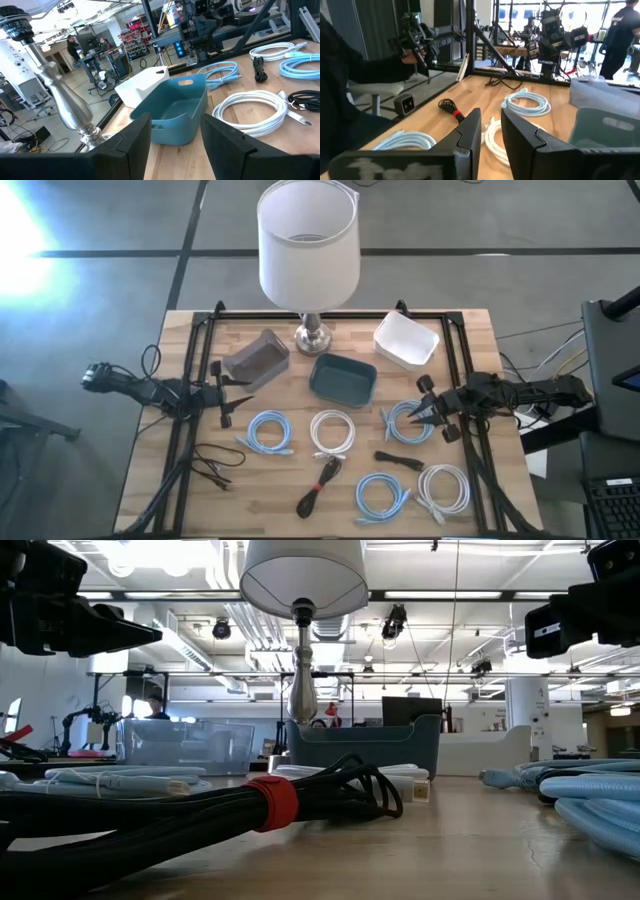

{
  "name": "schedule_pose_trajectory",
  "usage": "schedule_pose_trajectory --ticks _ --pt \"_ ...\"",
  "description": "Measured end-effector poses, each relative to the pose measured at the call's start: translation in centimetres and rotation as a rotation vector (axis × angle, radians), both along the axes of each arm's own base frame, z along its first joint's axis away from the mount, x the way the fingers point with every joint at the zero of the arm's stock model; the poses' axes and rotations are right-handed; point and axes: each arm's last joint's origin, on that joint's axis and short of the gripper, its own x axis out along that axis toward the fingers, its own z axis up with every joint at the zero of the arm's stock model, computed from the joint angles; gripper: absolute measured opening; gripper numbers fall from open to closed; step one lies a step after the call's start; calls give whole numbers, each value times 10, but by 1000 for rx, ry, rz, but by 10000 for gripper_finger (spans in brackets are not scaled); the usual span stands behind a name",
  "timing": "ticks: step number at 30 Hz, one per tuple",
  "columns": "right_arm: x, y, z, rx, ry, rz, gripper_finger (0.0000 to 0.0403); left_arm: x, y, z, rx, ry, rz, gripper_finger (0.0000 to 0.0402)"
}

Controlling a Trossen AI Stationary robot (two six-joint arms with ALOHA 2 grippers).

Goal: Pick & Place USB Port
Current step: Put the top left blue hdmi cable into the black bin

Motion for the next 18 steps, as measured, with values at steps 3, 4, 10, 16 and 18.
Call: schedule_pose_trajectory --ticks 3,4,10,16,18 --pt "0 0 3 -48 -53 -1 69 0 0 0 0 -1 0 177" --pt "0 0 4 -83 -80 -3 70 0 0 0 -1 -1 0 177" --pt "-1 0 14 -54 -174 -7 70 1 -1 10 -119 -133 -19 177" --pt "-2 -1 20 66 -188 -46 65 -1 -3 29 -351 -346 -157 177" --pt "-1 -3 20 91 -182 -99 72 -2 -4 32 -389 -374 -177 177"
